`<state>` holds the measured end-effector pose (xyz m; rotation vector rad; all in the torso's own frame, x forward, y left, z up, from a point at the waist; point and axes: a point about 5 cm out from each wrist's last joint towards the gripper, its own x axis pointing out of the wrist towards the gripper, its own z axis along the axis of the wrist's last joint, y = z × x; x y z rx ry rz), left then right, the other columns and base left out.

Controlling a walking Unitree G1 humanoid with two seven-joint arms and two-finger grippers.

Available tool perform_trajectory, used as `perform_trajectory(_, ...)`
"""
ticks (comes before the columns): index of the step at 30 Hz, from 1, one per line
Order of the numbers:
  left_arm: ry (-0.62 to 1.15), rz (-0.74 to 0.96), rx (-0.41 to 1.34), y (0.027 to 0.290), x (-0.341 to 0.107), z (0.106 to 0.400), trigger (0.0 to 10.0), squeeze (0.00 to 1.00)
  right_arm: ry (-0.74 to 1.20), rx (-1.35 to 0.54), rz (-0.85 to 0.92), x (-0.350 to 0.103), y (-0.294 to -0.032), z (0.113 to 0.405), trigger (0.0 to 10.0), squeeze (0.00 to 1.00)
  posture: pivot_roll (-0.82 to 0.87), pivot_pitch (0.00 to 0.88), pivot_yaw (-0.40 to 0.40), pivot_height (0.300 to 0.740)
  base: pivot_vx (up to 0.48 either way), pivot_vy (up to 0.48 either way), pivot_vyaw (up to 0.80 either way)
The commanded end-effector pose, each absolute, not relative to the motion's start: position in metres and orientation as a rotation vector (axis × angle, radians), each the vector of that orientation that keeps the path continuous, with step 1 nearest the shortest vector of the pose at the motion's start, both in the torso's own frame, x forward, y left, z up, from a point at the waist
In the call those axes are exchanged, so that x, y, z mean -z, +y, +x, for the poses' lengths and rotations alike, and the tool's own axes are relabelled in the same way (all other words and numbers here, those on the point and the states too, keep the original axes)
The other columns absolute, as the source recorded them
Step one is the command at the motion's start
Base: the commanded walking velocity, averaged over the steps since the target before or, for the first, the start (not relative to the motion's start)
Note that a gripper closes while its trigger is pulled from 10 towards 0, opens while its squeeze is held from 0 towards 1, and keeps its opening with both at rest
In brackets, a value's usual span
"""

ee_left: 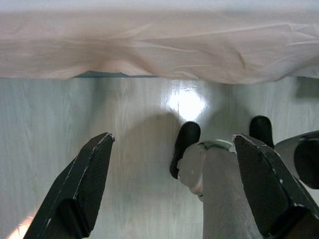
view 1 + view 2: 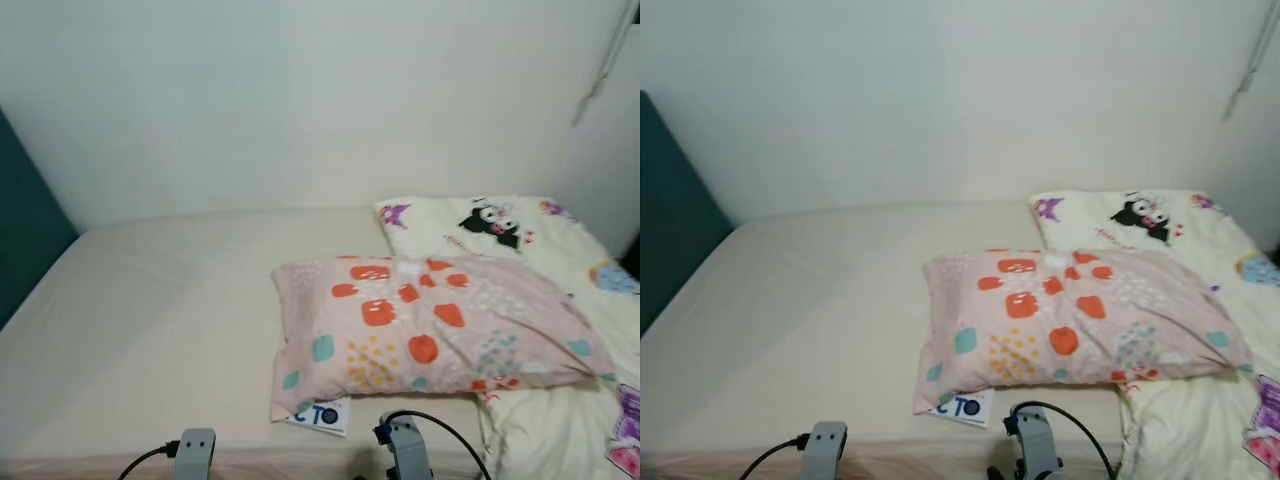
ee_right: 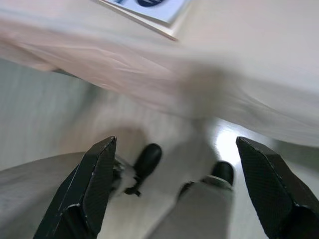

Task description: Clean up the room

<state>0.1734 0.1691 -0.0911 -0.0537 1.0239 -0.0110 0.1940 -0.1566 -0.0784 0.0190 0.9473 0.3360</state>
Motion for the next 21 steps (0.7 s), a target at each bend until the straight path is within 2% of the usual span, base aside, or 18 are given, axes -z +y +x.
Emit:
perform_trajectory(1, 1.038, -0.038, 0.027, 0.169, 0.092, 0.1715, 10.0, 0.0, 0.935, -0.346, 0.023, 0.0776, -0.1515, 0.1958, 10.0, 0.0, -0.11, 0.0, 0.025, 0.7, 0.0, -0.48, 0.78)
perform_trajectory(6, 1.04, -0.036, 0.017, 0.1703, 0.0923, 0.1707, 10.0, 0.0, 0.928, -0.344, 0.031, 0.077, -0.1508, 0.1968, 10.0, 0.0, -0.11, 0.0, 0.025, 0.7, 0.0, -0.474, 0.78)
perform_trajectory(10, 1.04, -0.052, 0.013, 0.1699, 0.0925, 0.1703, 10.0, 0.0, 0.926, -0.334, 0.038, 0.0768, -0.1514, 0.1972, 10.0, 0.0, -0.11, 0.0, 0.024, 0.7, 0.0, 0.0, 0.77)
perform_trajectory(21, 1.021, -0.095, 0.051, 0.1616, 0.0909, 0.1742, 10.0, 0.0, 0.95, -0.295, 0.029, 0.078, -0.1566, 0.1964, 10.0, 0.0, -0.12, 0.0, 0.025, 0.7, 0.0, 0.0, 0.0)
